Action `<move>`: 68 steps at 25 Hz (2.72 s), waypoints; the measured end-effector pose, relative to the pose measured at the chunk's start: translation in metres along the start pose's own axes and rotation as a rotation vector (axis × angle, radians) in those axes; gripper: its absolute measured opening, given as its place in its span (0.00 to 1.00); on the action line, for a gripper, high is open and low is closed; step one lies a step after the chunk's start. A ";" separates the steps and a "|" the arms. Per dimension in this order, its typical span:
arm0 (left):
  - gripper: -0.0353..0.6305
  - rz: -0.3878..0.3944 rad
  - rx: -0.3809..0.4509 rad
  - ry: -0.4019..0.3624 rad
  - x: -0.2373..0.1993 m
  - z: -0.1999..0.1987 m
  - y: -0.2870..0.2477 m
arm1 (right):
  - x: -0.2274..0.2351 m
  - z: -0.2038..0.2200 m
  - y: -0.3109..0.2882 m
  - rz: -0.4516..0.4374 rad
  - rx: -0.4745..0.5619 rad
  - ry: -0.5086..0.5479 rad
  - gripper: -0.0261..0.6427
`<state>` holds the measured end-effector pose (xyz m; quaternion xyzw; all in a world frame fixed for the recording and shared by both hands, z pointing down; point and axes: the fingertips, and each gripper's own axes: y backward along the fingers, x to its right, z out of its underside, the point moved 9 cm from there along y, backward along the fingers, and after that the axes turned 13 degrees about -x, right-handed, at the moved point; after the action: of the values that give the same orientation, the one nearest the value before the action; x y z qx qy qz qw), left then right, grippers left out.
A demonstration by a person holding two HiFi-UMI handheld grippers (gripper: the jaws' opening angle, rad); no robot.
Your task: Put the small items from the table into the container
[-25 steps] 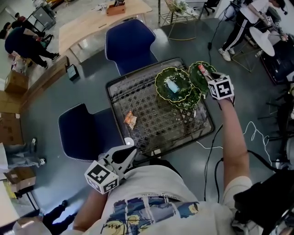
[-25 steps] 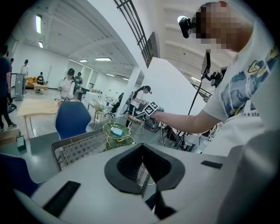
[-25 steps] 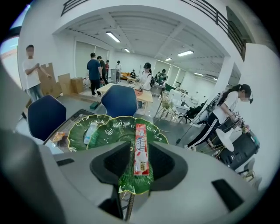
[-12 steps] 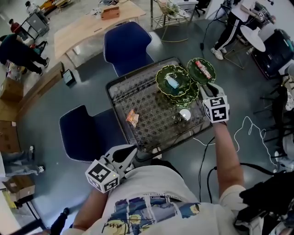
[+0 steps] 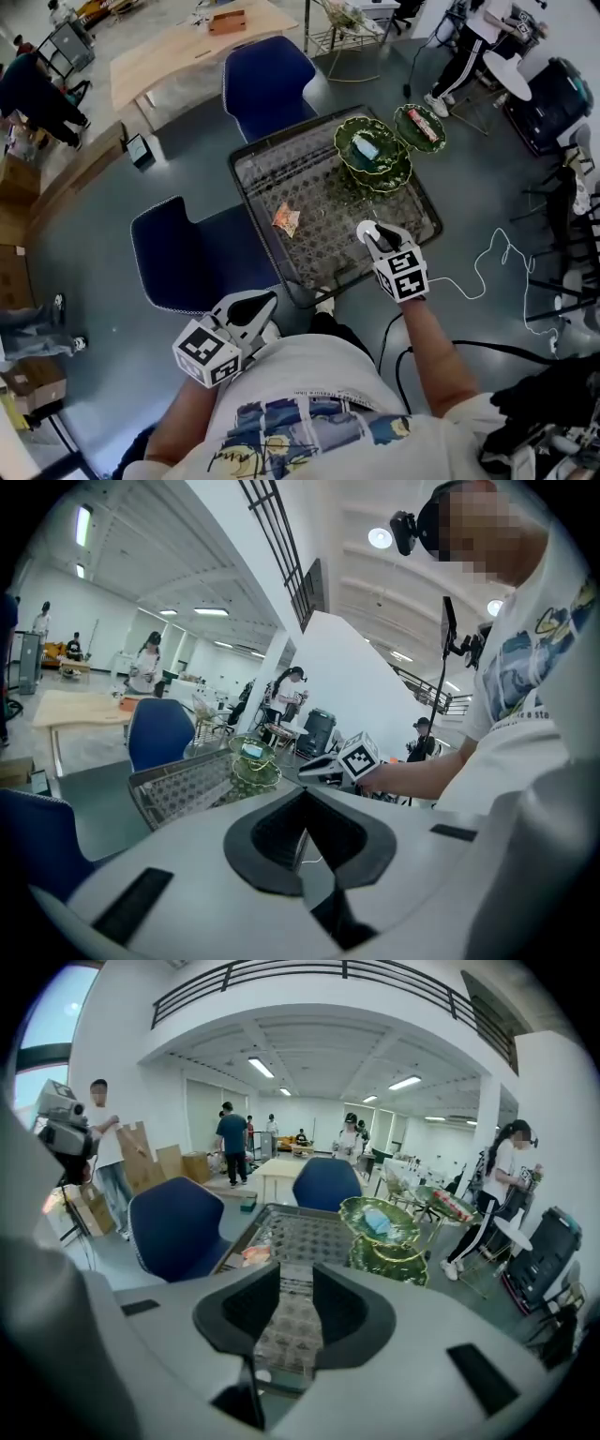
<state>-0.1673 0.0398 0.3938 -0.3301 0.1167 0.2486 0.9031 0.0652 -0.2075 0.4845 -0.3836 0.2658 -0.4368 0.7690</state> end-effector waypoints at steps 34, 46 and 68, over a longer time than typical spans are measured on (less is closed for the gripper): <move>0.06 -0.011 -0.001 0.022 0.003 0.094 0.089 | -0.182 0.002 -0.093 -0.166 -0.119 0.211 0.23; 0.06 -0.195 0.008 0.206 -0.017 0.079 0.074 | -0.144 -0.065 -0.254 -0.107 -0.241 0.475 0.33; 0.07 -0.180 -0.021 0.163 -0.031 0.002 -0.001 | -0.088 -0.061 -0.229 -0.247 -0.192 0.448 0.15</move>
<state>-0.1930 0.0288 0.4077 -0.3680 0.1571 0.1397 0.9058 -0.1292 -0.2263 0.6452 -0.3780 0.4206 -0.5742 0.5920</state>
